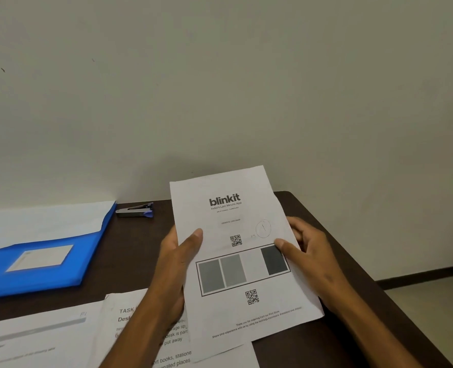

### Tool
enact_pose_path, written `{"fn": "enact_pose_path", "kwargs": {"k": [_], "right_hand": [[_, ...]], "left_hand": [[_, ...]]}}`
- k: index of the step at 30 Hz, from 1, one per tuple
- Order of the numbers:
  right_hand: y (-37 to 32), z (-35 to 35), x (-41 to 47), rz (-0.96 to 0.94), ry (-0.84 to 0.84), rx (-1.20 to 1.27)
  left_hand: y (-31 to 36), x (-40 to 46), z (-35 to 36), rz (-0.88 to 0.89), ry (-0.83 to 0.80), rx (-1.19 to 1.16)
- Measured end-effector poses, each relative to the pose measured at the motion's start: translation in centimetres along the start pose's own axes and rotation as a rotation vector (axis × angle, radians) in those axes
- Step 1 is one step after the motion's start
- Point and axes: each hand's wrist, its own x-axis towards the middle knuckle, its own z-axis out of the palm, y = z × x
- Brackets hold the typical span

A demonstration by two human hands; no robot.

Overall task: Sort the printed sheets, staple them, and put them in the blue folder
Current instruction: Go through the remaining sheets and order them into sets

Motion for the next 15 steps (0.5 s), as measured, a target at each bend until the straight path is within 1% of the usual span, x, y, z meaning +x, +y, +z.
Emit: {"fn": "enact_pose_path", "kwargs": {"k": [5,8,9,13,15], "right_hand": [[0.7,-0.1,0.2,-0.033,-0.032,-0.006],[0.5,0.4,-0.1,-0.091,-0.030,-0.072],[0.1,0.5,-0.2,-0.132,0.004,-0.066],[-2.6,0.3,-1.0,-0.317,0.262,-0.002],[-3.5,0.1,-1.2,-0.365,0.307,0.034]], "left_hand": [[-0.3,0.1,0.4,-0.036,-0.001,0.026],[-0.2,-0.1,0.8,0.079,0.063,0.148],[0.0,-0.2,1.1,0.131,0.076,0.171],[1.8,-0.6,2.5,0.368,0.071,0.202],[2.7,-0.7,3.3,0.445,0.052,0.234]]}}
